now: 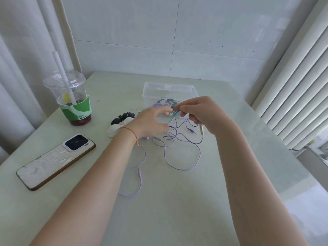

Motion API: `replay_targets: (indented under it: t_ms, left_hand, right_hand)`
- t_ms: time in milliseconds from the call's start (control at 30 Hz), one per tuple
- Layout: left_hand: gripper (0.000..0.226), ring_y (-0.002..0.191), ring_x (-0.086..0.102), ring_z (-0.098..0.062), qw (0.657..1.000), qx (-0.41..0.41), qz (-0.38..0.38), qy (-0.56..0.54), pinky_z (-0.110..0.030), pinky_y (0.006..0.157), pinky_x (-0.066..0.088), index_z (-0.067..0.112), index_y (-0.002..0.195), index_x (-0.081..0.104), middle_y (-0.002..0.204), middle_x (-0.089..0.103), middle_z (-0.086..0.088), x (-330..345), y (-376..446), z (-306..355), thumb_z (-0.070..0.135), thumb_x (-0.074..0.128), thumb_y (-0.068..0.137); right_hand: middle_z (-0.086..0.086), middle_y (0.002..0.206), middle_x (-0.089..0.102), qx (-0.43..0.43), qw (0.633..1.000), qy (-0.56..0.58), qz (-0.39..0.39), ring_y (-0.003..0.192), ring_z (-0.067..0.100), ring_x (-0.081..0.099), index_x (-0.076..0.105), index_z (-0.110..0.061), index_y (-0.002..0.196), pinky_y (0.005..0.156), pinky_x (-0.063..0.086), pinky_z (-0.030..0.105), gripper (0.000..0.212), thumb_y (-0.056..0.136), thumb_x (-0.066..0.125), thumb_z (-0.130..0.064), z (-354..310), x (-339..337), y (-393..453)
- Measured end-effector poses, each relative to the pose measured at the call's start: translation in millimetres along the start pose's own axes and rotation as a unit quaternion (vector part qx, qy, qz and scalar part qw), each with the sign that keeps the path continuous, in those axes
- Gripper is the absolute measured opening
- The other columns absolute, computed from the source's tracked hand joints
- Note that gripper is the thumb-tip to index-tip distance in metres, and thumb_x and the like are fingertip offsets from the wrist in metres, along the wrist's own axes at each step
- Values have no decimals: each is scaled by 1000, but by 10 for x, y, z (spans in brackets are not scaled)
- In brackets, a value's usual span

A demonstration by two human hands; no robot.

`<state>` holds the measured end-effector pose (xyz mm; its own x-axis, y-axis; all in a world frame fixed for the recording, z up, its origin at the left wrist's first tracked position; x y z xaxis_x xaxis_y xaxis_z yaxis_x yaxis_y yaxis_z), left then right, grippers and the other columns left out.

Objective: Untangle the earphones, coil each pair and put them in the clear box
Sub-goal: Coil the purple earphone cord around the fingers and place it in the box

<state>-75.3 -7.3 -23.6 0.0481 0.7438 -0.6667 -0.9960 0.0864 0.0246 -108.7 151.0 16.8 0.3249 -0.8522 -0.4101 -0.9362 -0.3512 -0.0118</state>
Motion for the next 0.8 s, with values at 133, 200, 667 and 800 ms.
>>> replay_targets:
  t_ms: [133, 200, 667, 800]
  left_hand:
    - [24, 69, 60, -12, 985, 22, -19, -170, -23, 70, 46, 23, 102, 67, 70, 66, 2, 80, 19, 109, 17, 64, 80]
    - [4, 53, 52, -15, 995, -4, 24, -100, -23, 59, 42, 15, 89, 69, 58, 58, 2, 43, 51, -6, 15, 66, 86]
    - [13, 50, 54, -22, 970, -14, 169, -172, -21, 43, 44, 13, 79, 71, 59, 60, -2, -200, 10, -177, 17, 66, 91]
    - [12, 38, 50, -15, 975, -35, 137, -174, -20, 34, 39, 17, 81, 71, 67, 63, -5, -110, 3, -125, 20, 66, 91]
  right_hand:
    - [-3, 66, 65, -18, 1000, 8, 7, 51, 11, 37, 78, -14, 93, 48, 31, 18, 16, 84, 66, -8, -49, -3, -21]
    - [-12, 56, 62, -27, 998, 19, 56, 47, 4, 41, 77, -13, 93, 49, 33, 14, 15, 84, 67, -7, -74, -73, -18]
    - [7, 81, 64, 35, 937, -312, 151, 81, 30, 56, 73, -15, 80, 64, 43, 29, 22, 85, 53, -8, 112, -261, 111]
    - [-4, 108, 69, -42, 952, -288, 91, 102, 17, 61, 74, -22, 103, 79, 44, 24, 29, 90, 51, -11, -59, 0, 66]
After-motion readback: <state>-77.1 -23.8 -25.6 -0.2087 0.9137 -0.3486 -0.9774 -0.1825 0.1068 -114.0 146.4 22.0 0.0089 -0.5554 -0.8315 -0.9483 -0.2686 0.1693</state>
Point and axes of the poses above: each hand's wrist, its own y-axis towards the middle knuckle, its own x-axis out of the palm, z = x × y, the point moved 6 cm from there along y, towards the middle knuckle
